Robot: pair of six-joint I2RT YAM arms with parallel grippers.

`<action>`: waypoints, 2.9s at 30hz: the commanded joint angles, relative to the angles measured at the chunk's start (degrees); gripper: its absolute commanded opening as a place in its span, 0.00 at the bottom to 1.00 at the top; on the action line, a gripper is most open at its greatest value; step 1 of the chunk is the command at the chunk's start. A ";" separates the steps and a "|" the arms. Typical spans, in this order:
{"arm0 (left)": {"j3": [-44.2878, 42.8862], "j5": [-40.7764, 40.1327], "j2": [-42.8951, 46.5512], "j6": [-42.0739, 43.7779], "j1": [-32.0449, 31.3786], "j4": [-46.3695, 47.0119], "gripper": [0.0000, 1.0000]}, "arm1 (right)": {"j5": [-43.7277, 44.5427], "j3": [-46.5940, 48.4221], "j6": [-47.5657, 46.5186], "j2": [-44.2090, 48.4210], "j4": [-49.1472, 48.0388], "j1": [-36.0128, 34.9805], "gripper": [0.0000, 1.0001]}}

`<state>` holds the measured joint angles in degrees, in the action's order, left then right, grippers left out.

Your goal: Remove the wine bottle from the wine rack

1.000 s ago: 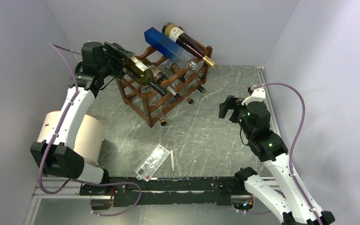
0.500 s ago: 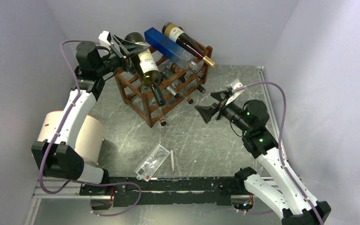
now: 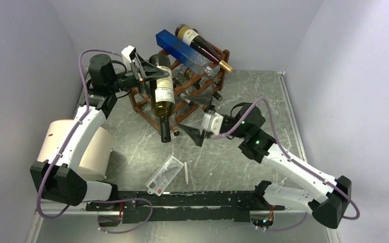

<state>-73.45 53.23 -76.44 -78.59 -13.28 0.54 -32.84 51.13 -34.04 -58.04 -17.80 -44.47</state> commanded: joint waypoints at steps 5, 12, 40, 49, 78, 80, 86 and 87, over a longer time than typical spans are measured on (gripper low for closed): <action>-2.90 0.19 1.92 1.00 0.09 -4.02 0.07 | 7.72 3.00 -38.81 -2.05 1.10 -12.49 0.94; -3.08 0.34 2.00 2.68 0.09 -6.65 0.07 | 10.52 5.55 -48.45 -5.39 7.82 -17.63 0.87; -0.50 -0.32 4.23 5.22 -0.08 -8.27 0.99 | 17.84 4.61 -49.10 -11.00 -16.87 -21.39 0.00; -5.36 -2.97 3.44 12.69 0.00 -15.83 0.99 | 20.32 9.93 -51.46 -9.37 -14.16 -21.43 0.00; -6.62 -35.21 21.60 41.23 2.78 -33.54 0.99 | 78.29 11.51 25.57 7.30 26.32 4.15 0.00; -5.73 -37.75 23.35 42.09 2.78 -33.42 0.99 | 76.04 9.37 30.19 7.03 29.17 8.03 0.00; -4.12 -42.56 27.15 41.73 2.73 -33.20 0.99 | 72.70 0.78 38.40 8.59 23.49 20.66 0.00; -4.34 -42.96 27.28 42.14 2.73 -33.58 0.99 | 71.83 0.22 39.85 8.47 22.97 23.09 0.00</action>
<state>-78.41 15.16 -50.28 -38.54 -10.96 -32.67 41.39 53.10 -3.90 -51.37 10.98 -29.06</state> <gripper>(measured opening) 0.988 0.346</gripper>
